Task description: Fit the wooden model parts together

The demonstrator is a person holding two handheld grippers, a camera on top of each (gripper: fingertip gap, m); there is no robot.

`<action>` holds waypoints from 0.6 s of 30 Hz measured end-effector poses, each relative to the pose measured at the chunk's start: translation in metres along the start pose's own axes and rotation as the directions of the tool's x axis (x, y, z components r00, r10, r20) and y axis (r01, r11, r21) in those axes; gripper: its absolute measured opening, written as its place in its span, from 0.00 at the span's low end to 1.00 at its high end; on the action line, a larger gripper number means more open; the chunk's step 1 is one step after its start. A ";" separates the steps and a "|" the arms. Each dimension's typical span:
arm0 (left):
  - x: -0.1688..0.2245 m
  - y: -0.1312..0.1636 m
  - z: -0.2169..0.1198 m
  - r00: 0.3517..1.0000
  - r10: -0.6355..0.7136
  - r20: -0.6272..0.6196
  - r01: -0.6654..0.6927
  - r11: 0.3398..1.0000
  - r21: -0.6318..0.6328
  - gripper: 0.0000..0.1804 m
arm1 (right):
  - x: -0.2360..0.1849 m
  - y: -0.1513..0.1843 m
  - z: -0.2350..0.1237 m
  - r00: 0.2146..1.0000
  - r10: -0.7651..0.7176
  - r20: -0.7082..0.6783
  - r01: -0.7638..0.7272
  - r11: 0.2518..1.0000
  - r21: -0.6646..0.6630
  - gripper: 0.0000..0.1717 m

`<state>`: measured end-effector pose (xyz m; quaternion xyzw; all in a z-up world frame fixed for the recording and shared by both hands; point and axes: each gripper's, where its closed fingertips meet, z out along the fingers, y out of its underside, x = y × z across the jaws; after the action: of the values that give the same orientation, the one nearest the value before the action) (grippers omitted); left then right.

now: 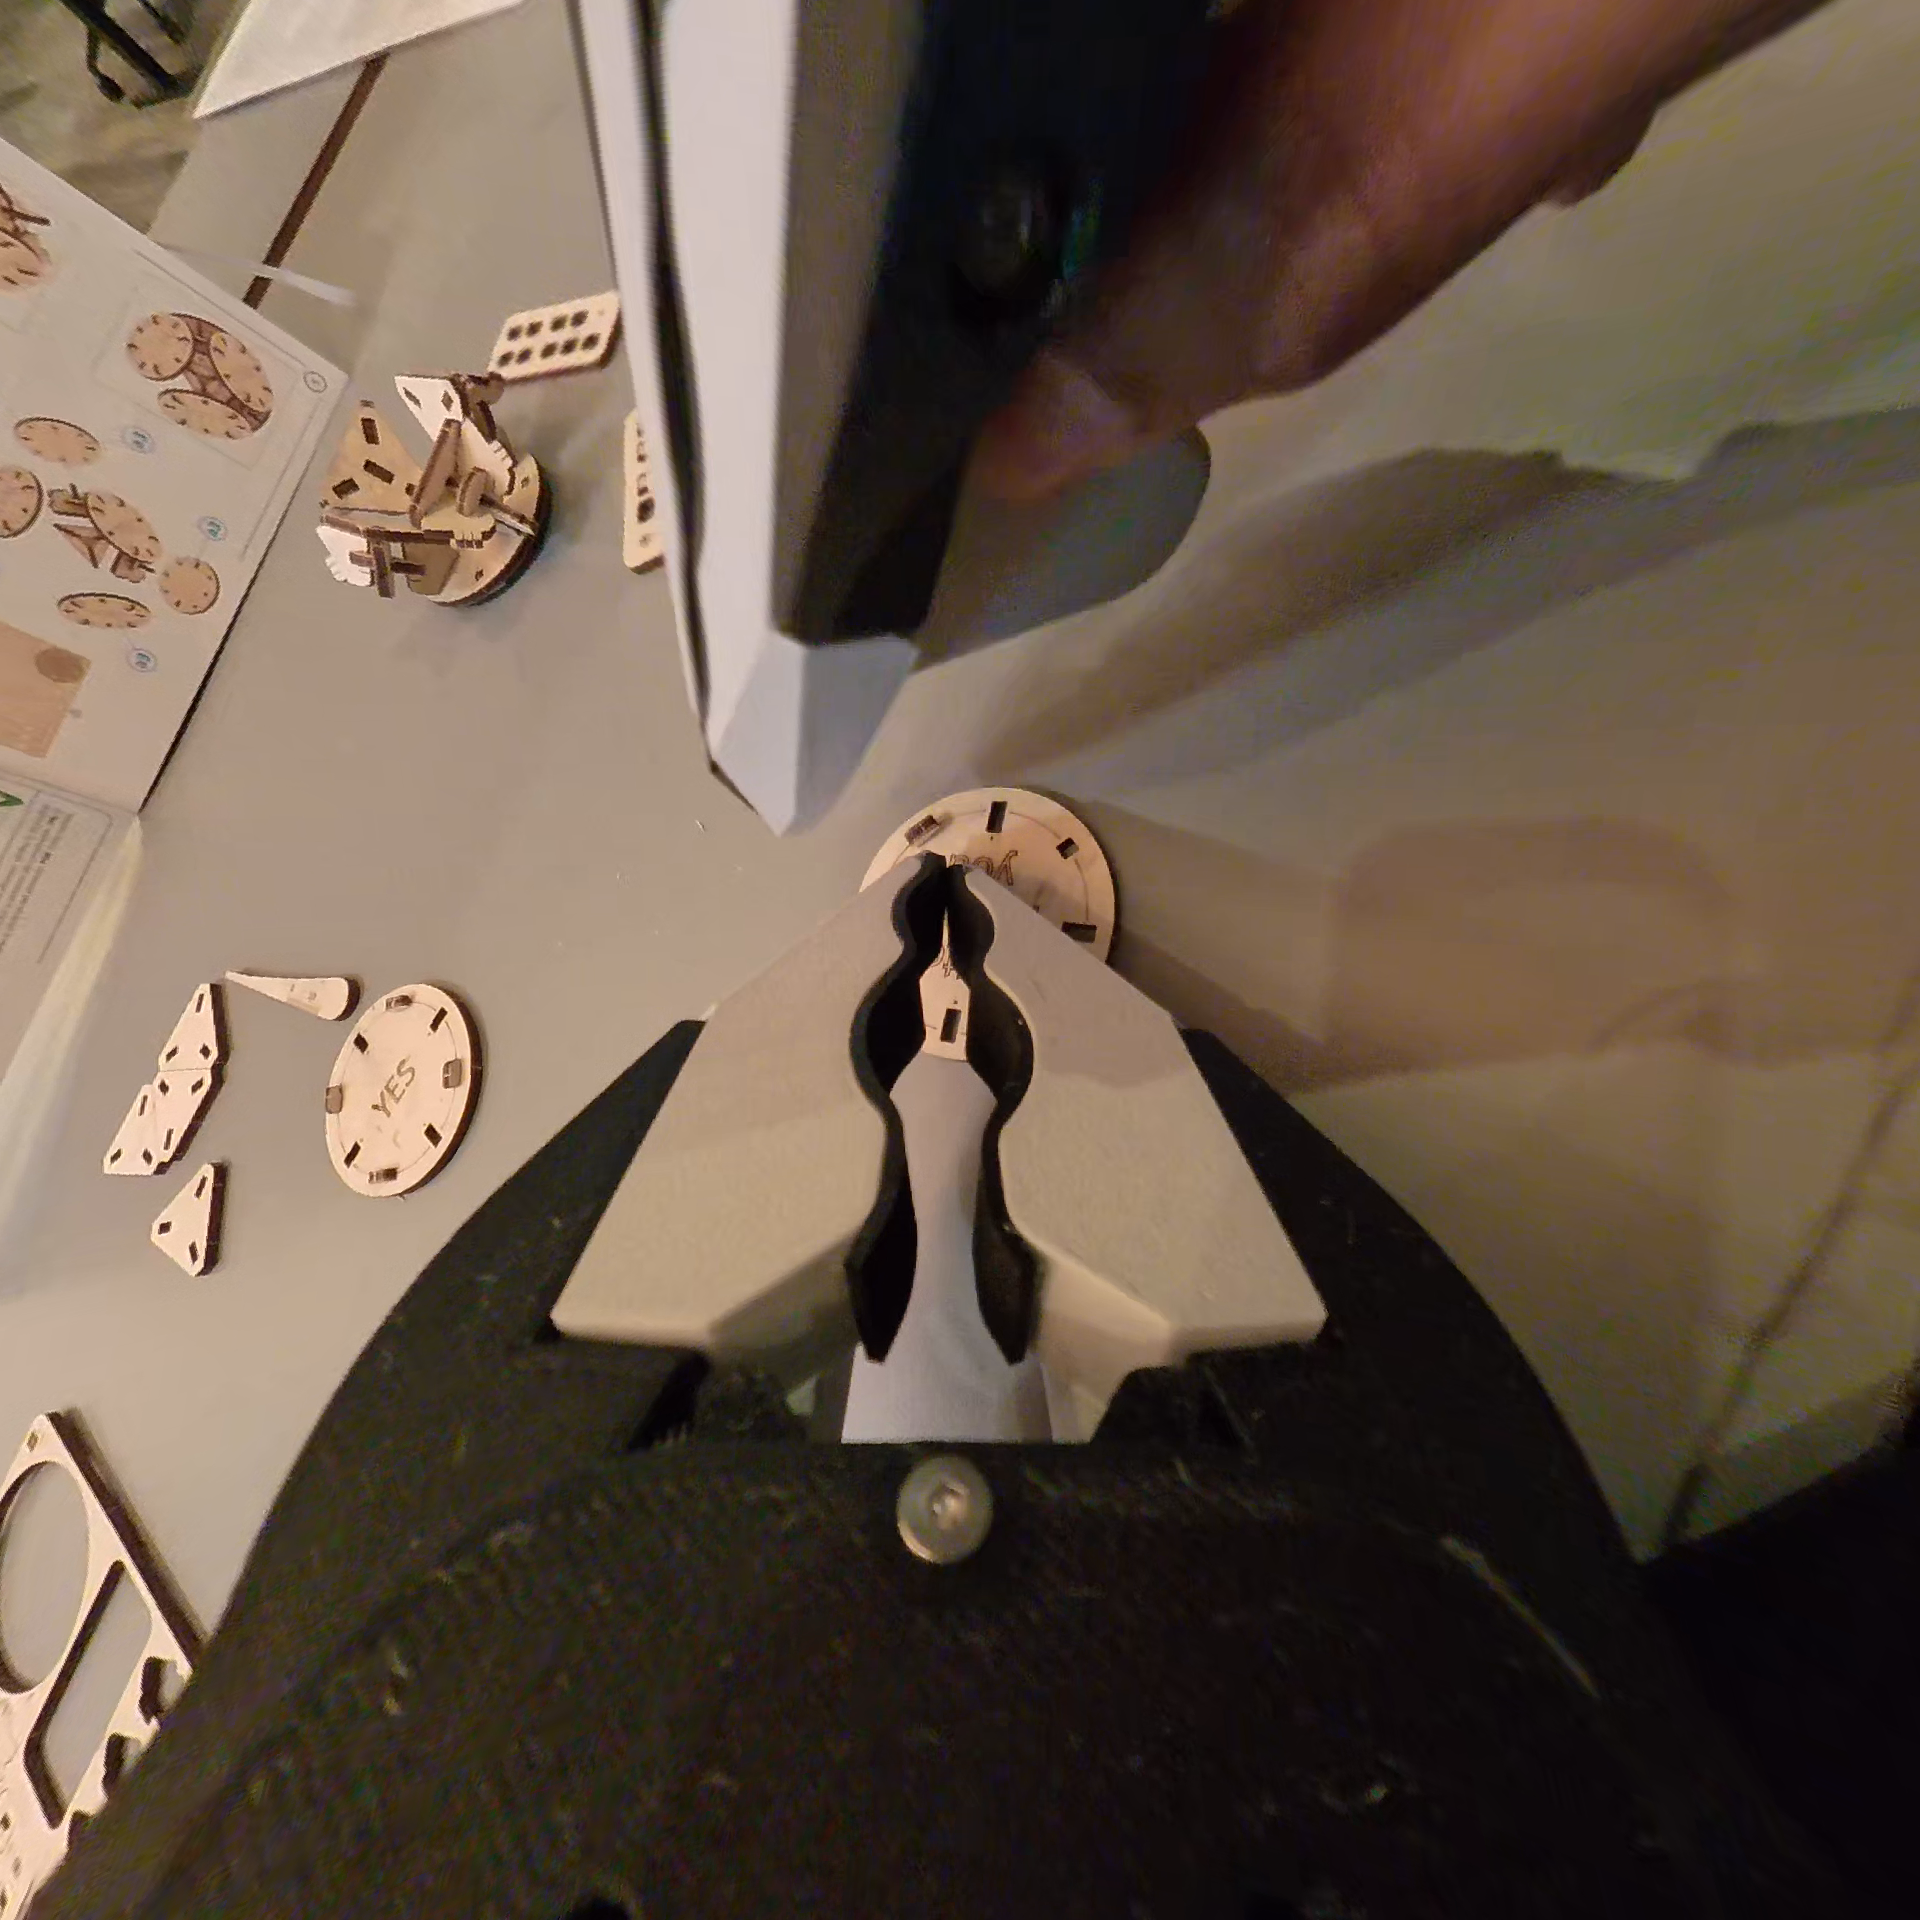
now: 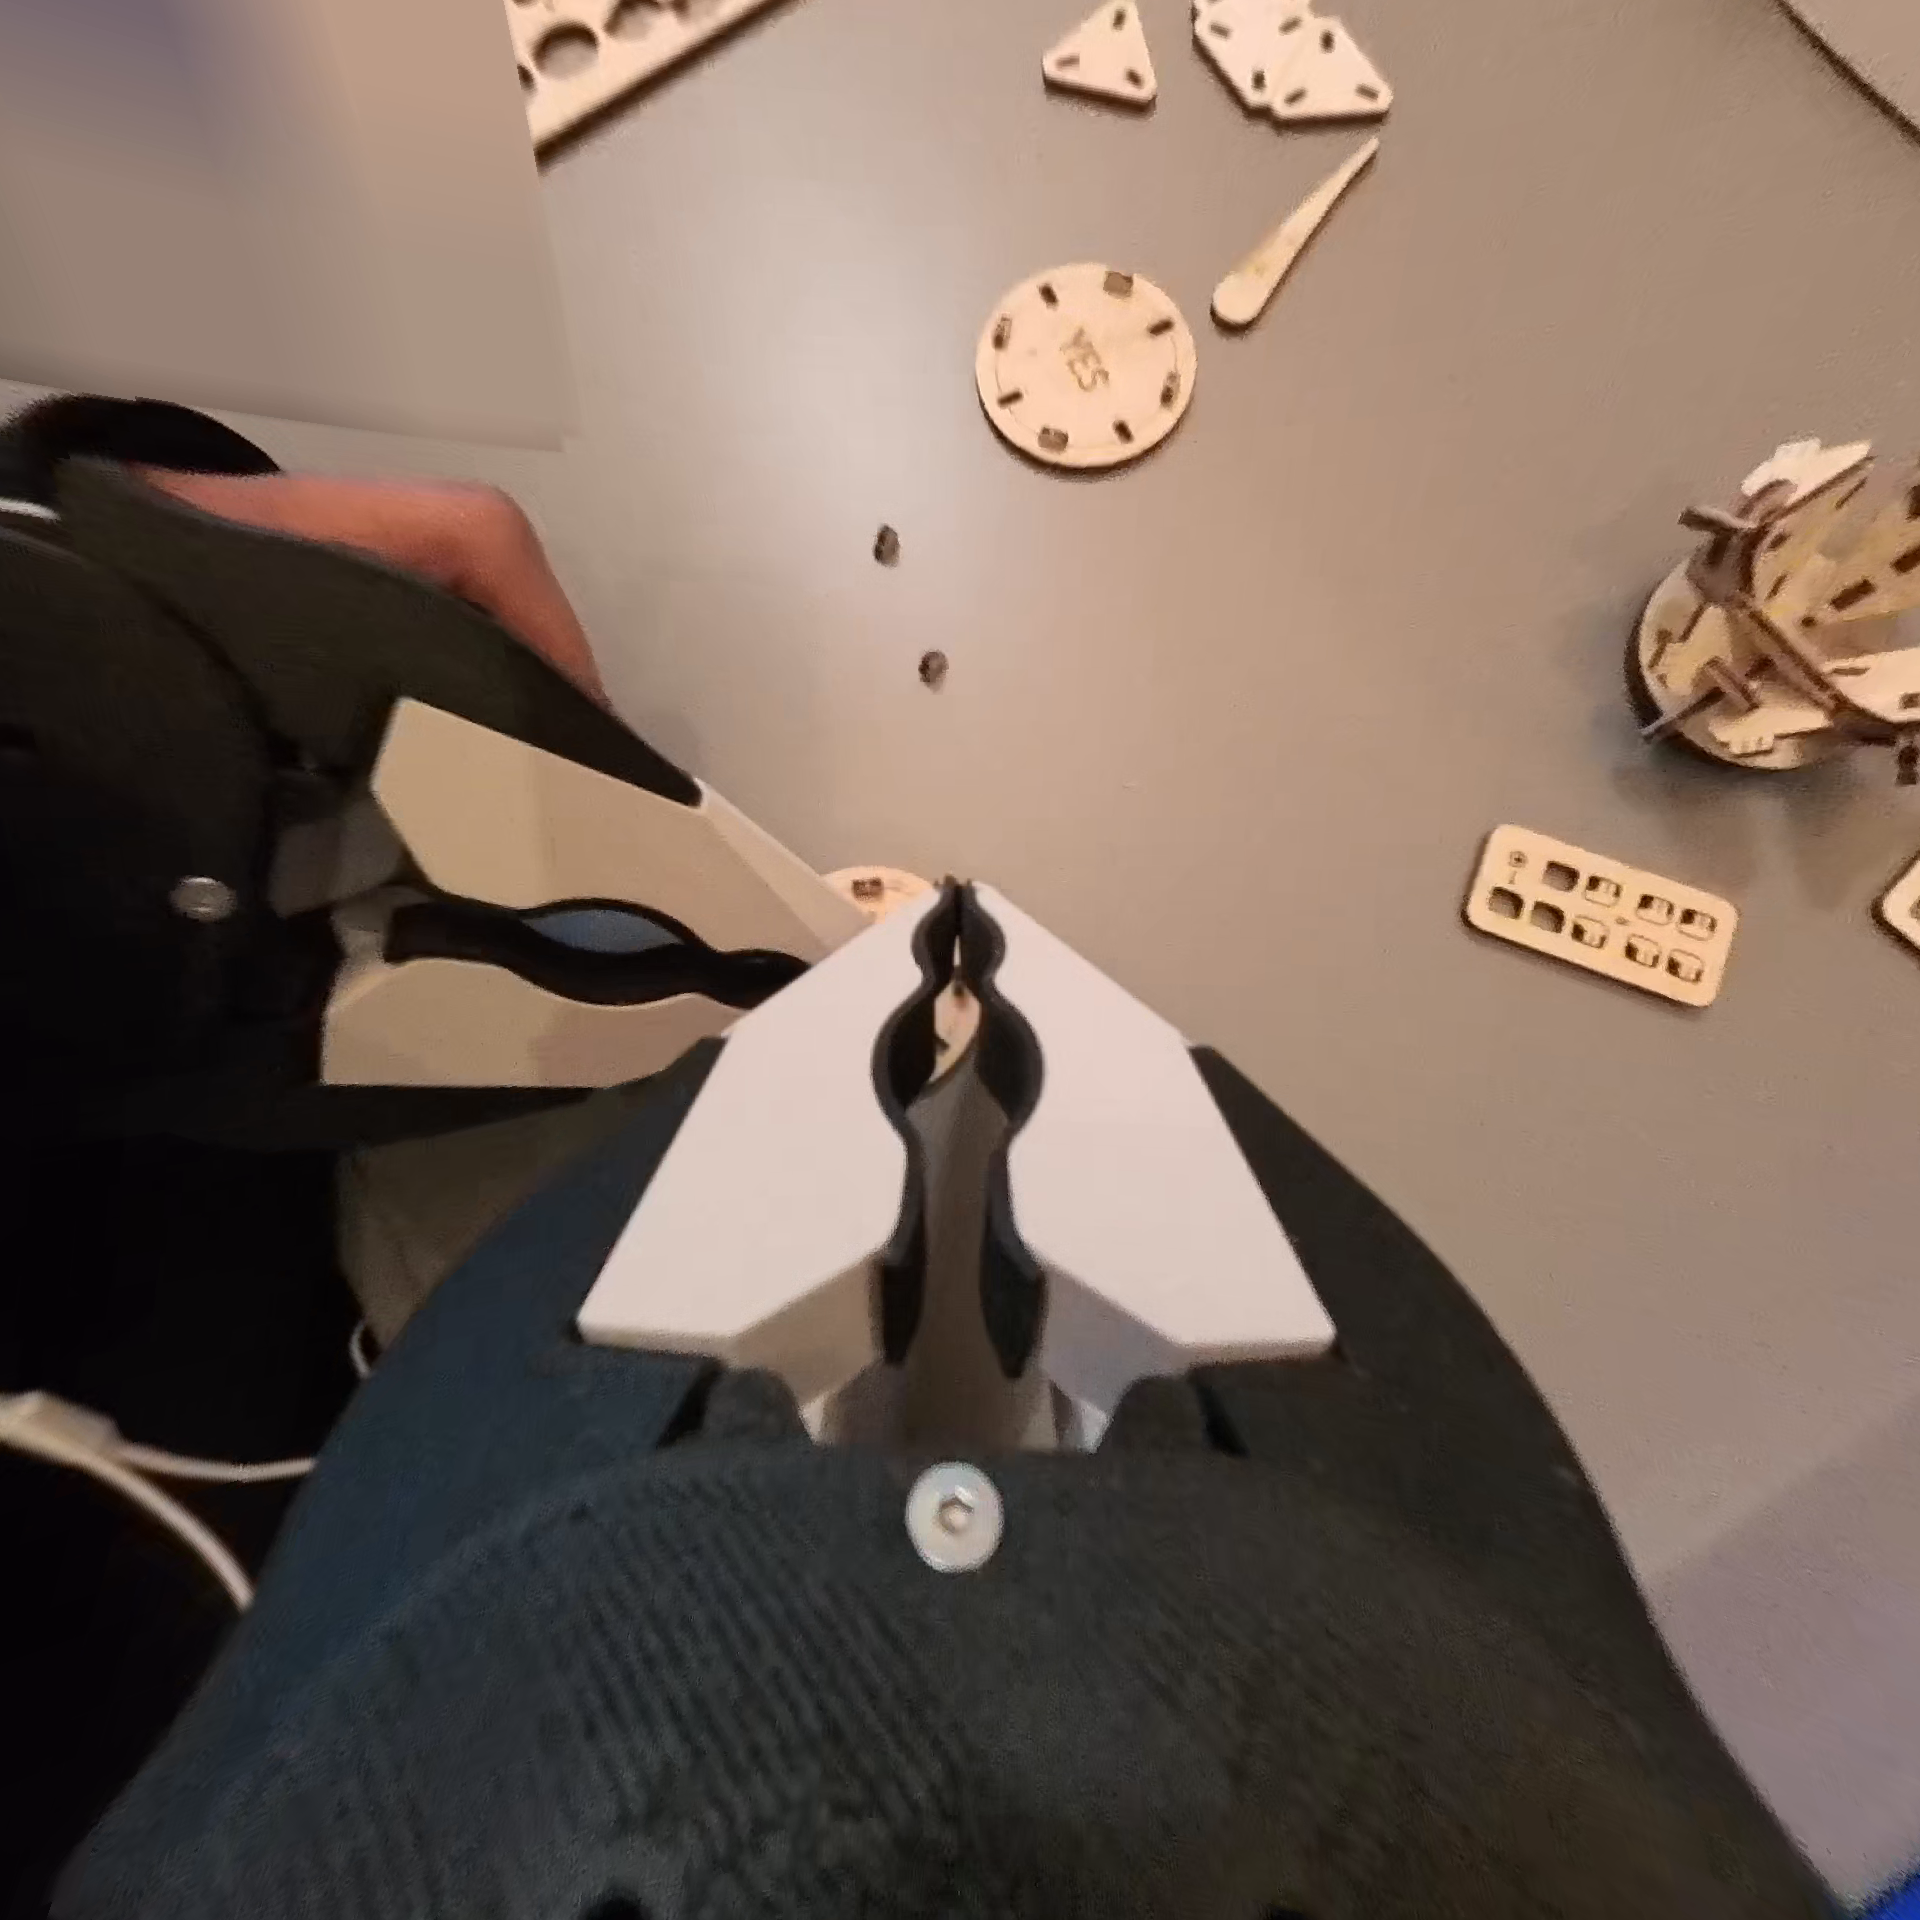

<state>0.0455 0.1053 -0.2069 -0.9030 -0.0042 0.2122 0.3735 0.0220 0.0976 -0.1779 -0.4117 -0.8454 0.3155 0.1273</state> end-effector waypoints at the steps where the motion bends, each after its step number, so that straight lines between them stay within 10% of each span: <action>1: 0.000 0.000 0.000 1.000 0.001 0.001 -0.001 1.000 0.000 0.00 | -0.001 -0.001 -0.001 1.000 0.005 0.014 -0.005 1.000 -0.001 0.00; 18: 0.000 0.000 0.000 1.000 0.001 0.000 -0.001 1.000 -0.001 0.00 | 0.011 0.024 0.009 0.998 -0.040 -0.047 0.034 0.992 -0.122 0.00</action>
<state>0.0453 0.1053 -0.2071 -0.9031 -0.0042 0.2125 0.3731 0.0253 0.1133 -0.2007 -0.4107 -0.8670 0.2511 0.1288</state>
